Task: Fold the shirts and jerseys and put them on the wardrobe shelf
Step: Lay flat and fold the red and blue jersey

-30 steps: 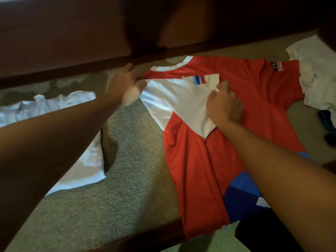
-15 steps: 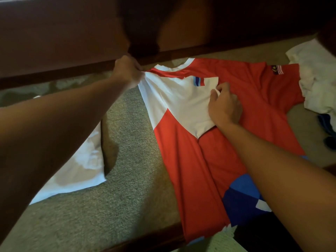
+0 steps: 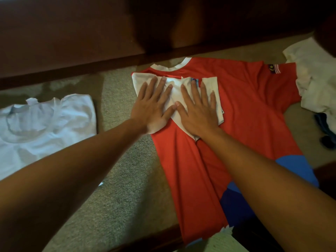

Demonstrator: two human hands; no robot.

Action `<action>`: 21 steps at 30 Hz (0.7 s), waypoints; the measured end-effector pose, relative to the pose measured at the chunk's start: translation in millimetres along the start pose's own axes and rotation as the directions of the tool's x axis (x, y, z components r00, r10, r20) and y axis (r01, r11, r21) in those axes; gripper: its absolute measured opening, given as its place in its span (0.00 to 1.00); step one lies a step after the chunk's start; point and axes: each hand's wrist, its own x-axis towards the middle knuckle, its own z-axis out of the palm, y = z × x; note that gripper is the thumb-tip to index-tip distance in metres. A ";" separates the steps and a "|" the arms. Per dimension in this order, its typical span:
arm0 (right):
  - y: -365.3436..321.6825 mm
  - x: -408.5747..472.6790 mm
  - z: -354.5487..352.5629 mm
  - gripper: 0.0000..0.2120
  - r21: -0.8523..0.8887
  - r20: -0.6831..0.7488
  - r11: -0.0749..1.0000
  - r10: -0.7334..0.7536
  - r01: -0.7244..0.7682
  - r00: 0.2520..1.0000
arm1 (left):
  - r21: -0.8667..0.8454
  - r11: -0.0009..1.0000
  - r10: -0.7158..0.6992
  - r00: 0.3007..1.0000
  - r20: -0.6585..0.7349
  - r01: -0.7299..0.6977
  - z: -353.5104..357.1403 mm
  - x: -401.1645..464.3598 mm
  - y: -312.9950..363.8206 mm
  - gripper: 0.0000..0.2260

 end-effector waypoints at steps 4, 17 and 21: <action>9.9 -4.1 -14.8 0.30 0.147 -0.072 0.988 0.059 -0.048 0.996 | 0.054 0.997 -0.052 0.996 0.068 0.049 -7.6 0.6 4.8 0.35; 215.6 -21.4 -81.8 0.15 0.454 -0.089 0.618 0.748 -0.642 0.658 | -0.121 0.957 0.252 0.961 -0.110 -0.265 -39.9 133.4 165.9 0.06; 261.6 -16.6 -84.8 0.17 0.231 -0.091 0.700 0.707 -0.675 0.702 | -0.182 0.963 0.192 0.979 -0.062 -0.200 -27.1 199.1 223.5 0.08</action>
